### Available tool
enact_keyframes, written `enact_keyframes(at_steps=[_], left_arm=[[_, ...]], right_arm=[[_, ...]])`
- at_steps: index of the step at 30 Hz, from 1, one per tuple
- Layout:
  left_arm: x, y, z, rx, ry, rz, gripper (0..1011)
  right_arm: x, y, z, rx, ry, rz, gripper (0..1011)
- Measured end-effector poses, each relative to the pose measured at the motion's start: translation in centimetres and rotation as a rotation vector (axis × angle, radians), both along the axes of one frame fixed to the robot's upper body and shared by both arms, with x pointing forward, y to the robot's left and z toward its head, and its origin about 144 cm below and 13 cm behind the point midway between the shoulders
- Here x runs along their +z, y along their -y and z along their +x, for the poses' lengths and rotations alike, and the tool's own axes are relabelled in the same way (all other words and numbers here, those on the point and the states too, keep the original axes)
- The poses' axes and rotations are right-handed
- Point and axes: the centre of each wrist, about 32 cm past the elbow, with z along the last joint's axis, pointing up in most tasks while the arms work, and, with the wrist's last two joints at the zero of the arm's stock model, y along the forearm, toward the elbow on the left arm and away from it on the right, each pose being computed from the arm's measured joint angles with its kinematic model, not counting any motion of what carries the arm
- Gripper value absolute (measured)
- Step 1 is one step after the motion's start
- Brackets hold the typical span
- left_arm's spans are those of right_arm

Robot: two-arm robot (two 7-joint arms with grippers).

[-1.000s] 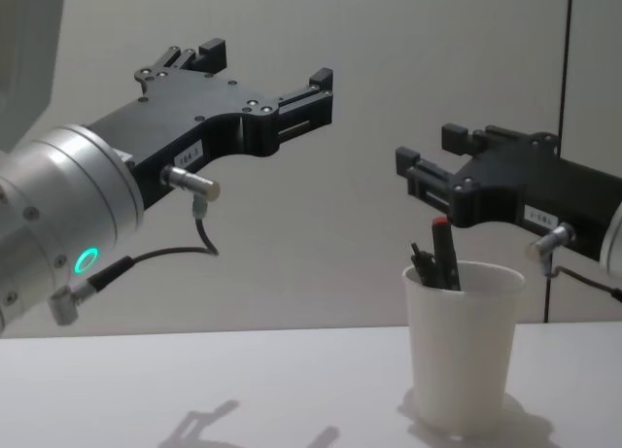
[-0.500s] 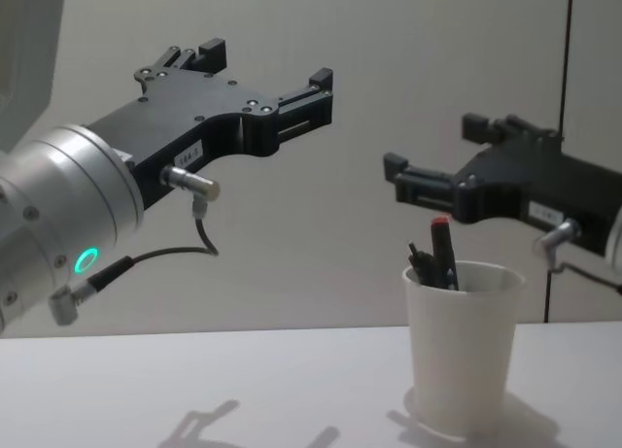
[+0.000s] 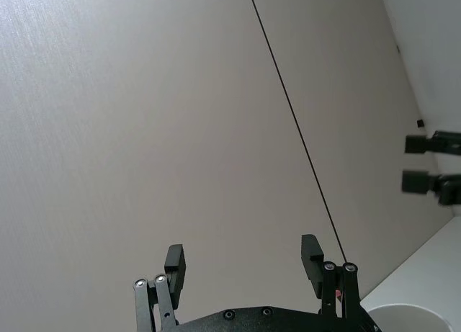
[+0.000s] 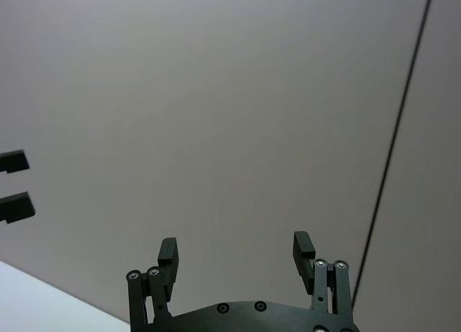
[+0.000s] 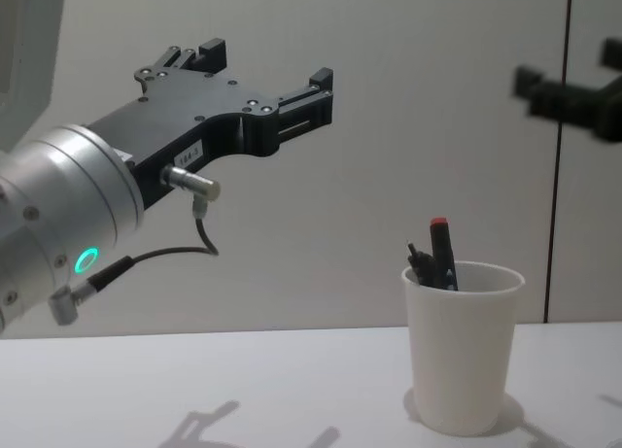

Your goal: Place the pen into the pen holder.

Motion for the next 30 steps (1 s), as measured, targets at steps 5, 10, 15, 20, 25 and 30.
enact_keyframes(at_steps=[5,10,15,20,25,30], left_arm=[[0.0,0.0,0.0,0.0,0.0,0.0,1001],[0.0,0.0,0.0,0.0,0.0,0.0,1001],[0.0,0.0,0.0,0.0,0.0,0.0,1001],[0.0,0.0,0.0,0.0,0.0,0.0,1001],[0.0,0.0,0.0,0.0,0.0,0.0,1001],[0.0,0.0,0.0,0.0,0.0,0.0,1001]], right_arm=[[0.7,1.4,-1.0,-0.023,0.01,0.031,1001],[1.4,2.4,-1.8,-0.037,0.018,0.054,1001],[1.7,2.9,-2.3,-0.044,0.022,0.066,1001],[2.0,3.3,-2.6,-0.049,0.025,0.076,1001],[2.2,3.5,-2.8,-0.052,0.027,0.083,1001],[2.4,3.7,-3.0,-0.054,0.028,0.086,1001]])
